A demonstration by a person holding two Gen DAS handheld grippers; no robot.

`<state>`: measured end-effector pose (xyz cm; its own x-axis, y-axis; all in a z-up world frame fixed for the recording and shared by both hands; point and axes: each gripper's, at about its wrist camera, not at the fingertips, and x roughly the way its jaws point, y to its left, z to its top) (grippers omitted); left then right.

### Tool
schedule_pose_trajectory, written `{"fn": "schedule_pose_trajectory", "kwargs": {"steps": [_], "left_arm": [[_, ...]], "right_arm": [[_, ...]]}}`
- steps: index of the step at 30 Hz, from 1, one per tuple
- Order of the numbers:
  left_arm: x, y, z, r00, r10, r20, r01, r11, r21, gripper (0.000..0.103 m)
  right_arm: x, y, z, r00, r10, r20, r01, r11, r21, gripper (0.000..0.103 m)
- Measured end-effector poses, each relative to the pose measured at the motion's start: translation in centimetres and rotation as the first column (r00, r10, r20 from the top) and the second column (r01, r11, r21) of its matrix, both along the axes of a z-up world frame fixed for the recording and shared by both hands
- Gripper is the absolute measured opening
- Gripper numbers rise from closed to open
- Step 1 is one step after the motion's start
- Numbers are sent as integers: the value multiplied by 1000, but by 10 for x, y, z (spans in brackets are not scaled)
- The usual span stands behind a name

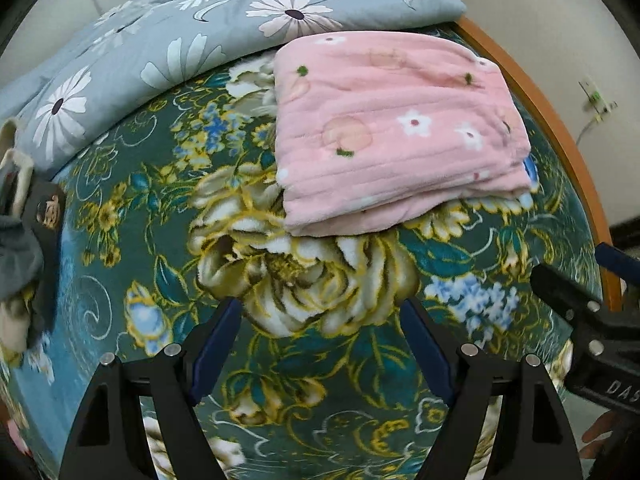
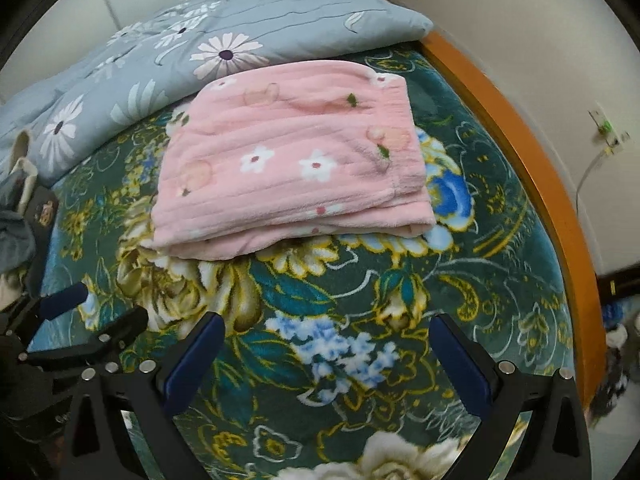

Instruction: Fold clothes

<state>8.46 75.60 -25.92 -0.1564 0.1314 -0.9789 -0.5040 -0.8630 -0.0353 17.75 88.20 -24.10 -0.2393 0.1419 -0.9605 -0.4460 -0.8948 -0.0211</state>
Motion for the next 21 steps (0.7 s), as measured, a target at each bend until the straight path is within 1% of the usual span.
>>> {"fn": "schedule_pose_trajectory", "kwargs": {"steps": [3, 6, 13, 17, 21], "left_arm": [[-3, -10, 4, 1000, 4, 1, -4, 1000, 18, 82], [-7, -16, 5, 1000, 17, 14, -18, 999, 31, 82], [-13, -14, 6, 998, 54, 32, -55, 997, 47, 82], [-13, -7, 4, 998, 55, 36, -55, 998, 14, 82], [-13, 1, 4, 997, 76, 32, -76, 997, -17, 82]], "right_arm": [[-1, -9, 2, 999, -23, 22, 23, 1000, 2, 103], [-2, -18, 3, 999, -21, 44, 21, 1000, 8, 103], [-4, -19, 3, 999, -24, 33, 24, 1000, -10, 103], [-6, -15, -1, 999, -24, 26, 24, 999, -25, 103], [-5, -5, -5, 999, -39, 7, 39, 997, -62, 103]]}}
